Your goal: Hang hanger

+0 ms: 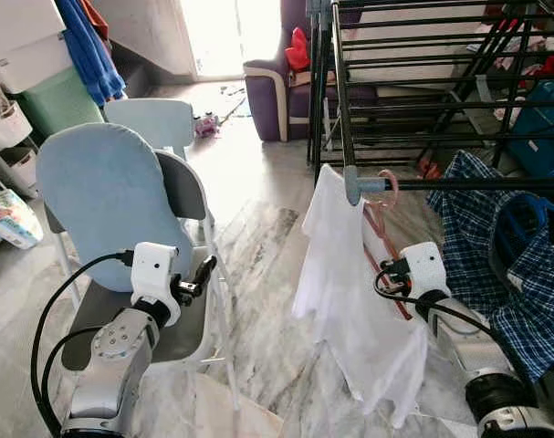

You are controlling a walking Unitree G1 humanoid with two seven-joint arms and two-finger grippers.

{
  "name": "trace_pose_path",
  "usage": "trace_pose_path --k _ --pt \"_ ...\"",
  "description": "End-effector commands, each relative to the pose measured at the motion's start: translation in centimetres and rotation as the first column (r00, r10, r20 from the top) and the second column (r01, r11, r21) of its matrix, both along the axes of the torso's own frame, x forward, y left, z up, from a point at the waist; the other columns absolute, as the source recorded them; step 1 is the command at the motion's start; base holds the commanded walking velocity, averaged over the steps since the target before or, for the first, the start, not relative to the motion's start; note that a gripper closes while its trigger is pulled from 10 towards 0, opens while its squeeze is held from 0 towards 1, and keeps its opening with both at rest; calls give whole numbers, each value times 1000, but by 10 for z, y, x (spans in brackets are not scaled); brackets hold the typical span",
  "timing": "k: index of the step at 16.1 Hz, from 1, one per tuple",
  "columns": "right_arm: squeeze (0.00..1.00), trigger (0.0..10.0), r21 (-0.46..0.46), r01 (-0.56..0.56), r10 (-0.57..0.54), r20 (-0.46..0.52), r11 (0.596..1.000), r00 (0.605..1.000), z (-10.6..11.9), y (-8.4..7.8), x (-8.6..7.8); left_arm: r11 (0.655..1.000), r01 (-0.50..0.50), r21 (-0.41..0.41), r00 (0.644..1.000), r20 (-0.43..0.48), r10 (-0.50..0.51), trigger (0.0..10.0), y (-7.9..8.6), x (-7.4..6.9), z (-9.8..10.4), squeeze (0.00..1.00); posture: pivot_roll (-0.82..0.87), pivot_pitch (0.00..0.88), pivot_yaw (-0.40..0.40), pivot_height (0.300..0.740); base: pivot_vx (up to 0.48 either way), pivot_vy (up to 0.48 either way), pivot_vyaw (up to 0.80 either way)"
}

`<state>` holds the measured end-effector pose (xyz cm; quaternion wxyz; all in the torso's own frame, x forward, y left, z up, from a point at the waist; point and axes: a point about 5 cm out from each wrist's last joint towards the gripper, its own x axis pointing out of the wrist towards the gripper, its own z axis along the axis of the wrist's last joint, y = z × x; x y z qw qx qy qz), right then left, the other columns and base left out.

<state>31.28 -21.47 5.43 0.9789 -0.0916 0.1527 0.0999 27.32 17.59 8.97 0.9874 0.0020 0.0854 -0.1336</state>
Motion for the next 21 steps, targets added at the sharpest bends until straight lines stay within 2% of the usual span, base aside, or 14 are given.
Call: trace_pose_path --k 1,5,7,8,9,11,12,13,14,17,19,21 --pt "0 0 44 34 -40 150 998 988 25 2 9 1000 1 23 1000 11 -1 10000 1 1 1 0 -137 0 85 731 0 0 0" --pt "0 0 68 78 -94 278 995 956 47 10 9 1000 -11 12 999 45 10 10000 1 4 5 0 -140 0 87 731 0 0 0" --pt "0 0 74 63 -80 269 995 960 46 14 6 1000 -15 -2 998 58 15 10000 0 5 6 0 -142 0 89 731 0 0 0" --pt "0 2706 80 57 -76 259 995 963 45 14 4 1000 -18 -5 998 62 19 10000 0 6 7 0 -143 0 90 731 0 0 0" --pt "0 10000 85 58 -77 242 995 967 41 13 -5 1000 -24 2 997 67 24 10000 0 7 7 0 -148 0 92 731 0 0 0" --pt "0 10000 84 64 -81 221 994 972 36 10 -19 1000 -29 10 997 69 28 10000 0 8 7 0 -155 0 91 731 0 0 0" --pt "0 10000 88 79 -95 198 993 976 29 9 -32 1000 -29 10 997 70 29 10000 0 10 6 0 -160 0 91 731 0 0 0" --pt "0 10000 88 80 -96 195 993 976 28 10 -34 1000 -29 10 997 70 29 10000 0 10 6 0 -160 0 91 731 0 0 0" --pt "0 10000 68 98 -110 196 993 974 24 9 -45 1000 -27 9 997 69 27 10000 -2 10 5 0 -163 0 91 731 0 0 0" --pt "0 10000 67 109 -119 165 992 979 18 13 -59 1000 -25 9 997 71 24 10000 -3 12 5 0 -168 0 97 731 -80 0 0" --pt "0 10000 67 118 -127 148 991 981 20 14 -63 1000 -26 9 997 73 25 10000 -3 13 4 0 -169 0 99 731 -262 0 0" --pt "0 10000 53 137 -143 147 989 979 20 13 -61 1000 -25 4 997 75 25 10000 -4 13 5 0 -171 0 99 731 -289 0 0"
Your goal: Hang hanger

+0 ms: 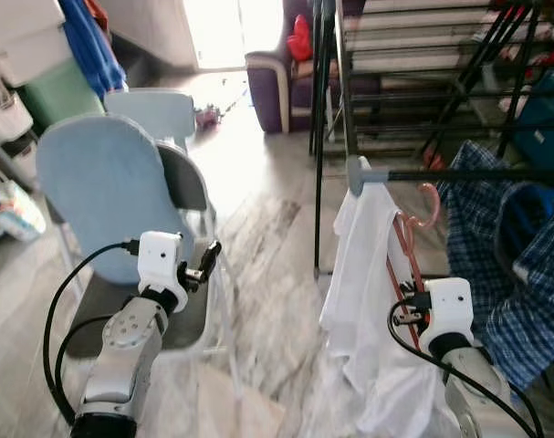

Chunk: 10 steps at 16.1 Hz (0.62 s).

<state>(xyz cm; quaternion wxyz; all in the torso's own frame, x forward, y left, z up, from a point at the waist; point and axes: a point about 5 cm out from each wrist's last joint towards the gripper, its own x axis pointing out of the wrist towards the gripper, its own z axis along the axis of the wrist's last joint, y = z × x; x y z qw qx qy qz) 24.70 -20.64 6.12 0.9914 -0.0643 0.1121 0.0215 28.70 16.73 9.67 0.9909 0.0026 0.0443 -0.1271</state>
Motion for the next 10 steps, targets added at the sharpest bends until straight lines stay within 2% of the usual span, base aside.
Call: trace_pose_path --k 1,10 --pt "0 10000 1 0 0 72 1000 997 16 4 11 1000 -15 15 1000 -6 15 10000 4 -1 -2 0 -170 0 98 731 -345 0 0" --pt "0 10000 17 -10 9 74 1000 997 23 8 17 999 -38 19 999 -1 38 10000 8 0 -3 0 -169 0 91 731 -384 0 0"
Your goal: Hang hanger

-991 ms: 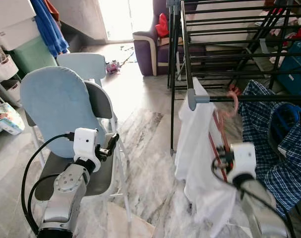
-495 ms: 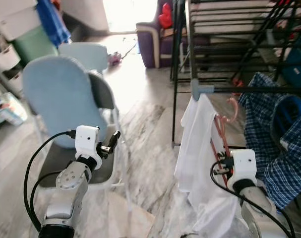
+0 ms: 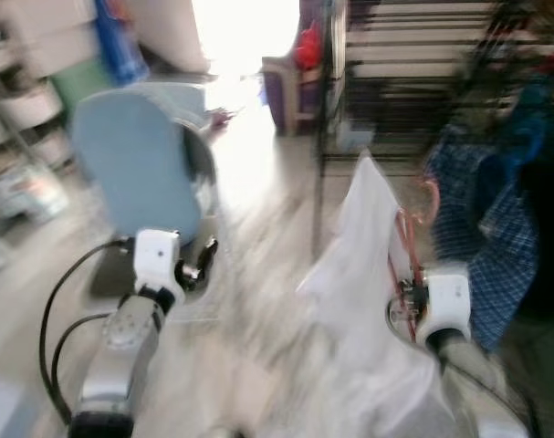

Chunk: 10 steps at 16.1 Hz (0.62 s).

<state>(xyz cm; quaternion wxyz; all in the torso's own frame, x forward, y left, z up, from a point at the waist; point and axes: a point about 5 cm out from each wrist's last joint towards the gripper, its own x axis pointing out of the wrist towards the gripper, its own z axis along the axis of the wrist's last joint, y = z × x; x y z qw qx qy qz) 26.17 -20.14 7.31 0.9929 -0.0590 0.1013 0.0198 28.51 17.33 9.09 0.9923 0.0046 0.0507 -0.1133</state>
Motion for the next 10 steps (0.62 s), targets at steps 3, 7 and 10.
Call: trace_pose_path --k 3,7,10 --pt "0 10000 13 -15 14 56 1000 998 13 2 7 1000 -29 13 1000 13 29 10000 4 1 2 0 -169 0 83 731 -391 0 0" --pt "0 10000 22 -59 58 66 998 996 18 9 13 995 -99 -3 995 21 100 10000 13 -4 1 0 -162 0 48 731 -390 0 0" --pt "0 10000 23 -73 71 60 997 996 16 12 14 987 -158 -7 987 6 158 10000 23 -13 -6 0 -147 0 31 731 -390 0 0"
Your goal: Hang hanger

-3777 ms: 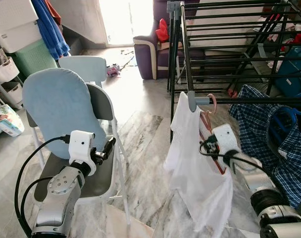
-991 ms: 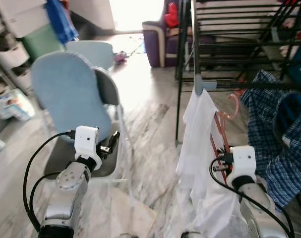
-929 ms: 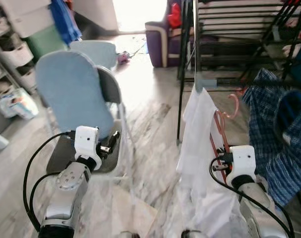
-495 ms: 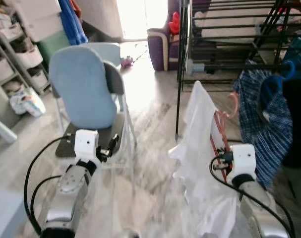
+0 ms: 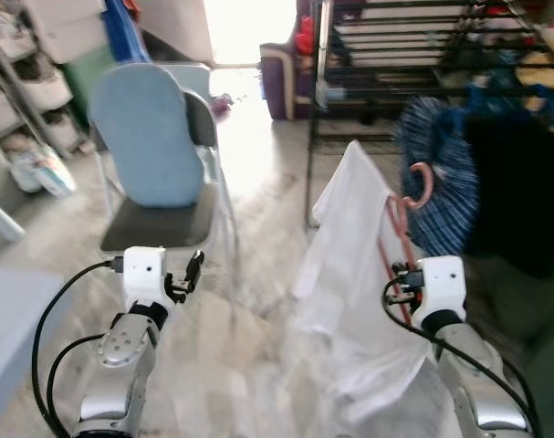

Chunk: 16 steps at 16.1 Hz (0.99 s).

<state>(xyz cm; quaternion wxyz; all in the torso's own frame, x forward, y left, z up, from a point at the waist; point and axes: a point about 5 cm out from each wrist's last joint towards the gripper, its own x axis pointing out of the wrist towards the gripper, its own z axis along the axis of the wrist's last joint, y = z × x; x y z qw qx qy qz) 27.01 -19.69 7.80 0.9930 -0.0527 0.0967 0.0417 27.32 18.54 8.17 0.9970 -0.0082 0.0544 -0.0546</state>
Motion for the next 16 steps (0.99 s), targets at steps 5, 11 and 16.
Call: trace_pose_path --k 5,11,16 --pt "0 10000 20 -70 69 51 997 996 10 18 19 997 -77 28 997 20 76 10000 18 -3 0 0 -114 0 -19 731 -295 0 0" --pt "0 10000 41 -28 26 56 999 998 6 17 23 998 -54 35 998 15 53 10000 13 -1 -1 0 -124 0 13 731 0 0 0" --pt "0 10000 42 -47 44 83 998 996 12 24 32 998 -42 51 999 30 40 10000 14 0 2 0 -129 0 24 731 0 0 0"
